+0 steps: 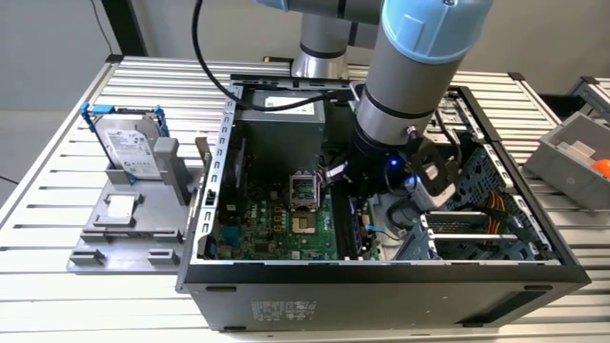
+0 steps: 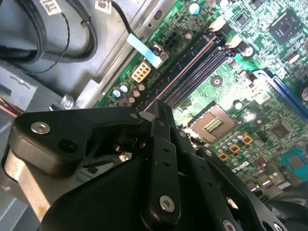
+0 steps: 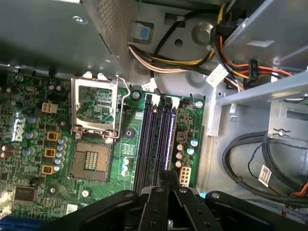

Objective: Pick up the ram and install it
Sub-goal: 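Press down the ram until it locks into place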

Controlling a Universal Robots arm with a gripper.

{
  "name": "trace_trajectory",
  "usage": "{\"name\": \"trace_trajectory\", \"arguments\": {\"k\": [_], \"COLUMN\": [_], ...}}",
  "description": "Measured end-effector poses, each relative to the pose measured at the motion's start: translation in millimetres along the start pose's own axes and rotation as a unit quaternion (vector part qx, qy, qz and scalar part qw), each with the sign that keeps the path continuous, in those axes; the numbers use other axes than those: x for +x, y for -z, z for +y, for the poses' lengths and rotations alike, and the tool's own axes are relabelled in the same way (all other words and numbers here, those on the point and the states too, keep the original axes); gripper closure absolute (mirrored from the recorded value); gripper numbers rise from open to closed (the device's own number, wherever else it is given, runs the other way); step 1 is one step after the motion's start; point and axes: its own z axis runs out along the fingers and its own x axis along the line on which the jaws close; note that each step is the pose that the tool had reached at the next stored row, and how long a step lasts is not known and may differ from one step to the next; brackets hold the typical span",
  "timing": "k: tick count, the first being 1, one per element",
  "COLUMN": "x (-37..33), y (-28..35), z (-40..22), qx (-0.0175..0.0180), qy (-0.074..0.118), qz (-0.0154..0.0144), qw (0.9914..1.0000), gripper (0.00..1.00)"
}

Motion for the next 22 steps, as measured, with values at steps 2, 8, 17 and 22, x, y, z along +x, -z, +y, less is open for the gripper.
{"name": "trace_trajectory", "arguments": {"k": [2,8,17,22], "x": [0.0,-0.5,-2.9,-4.0], "y": [0.1,0.1,0.0,0.1], "z": [-0.1,-0.1,-0.5,-0.7], "qx": [-0.0005,-0.0016,-0.003,-0.0046], "qy": [0.018,0.061,0.106,0.132], "qz": [0.0015,0.0046,0.0082,0.0102], "qw": [0.99983,0.99815,0.99435,0.99117], "gripper": [1.0,1.0,1.0,1.0]}}
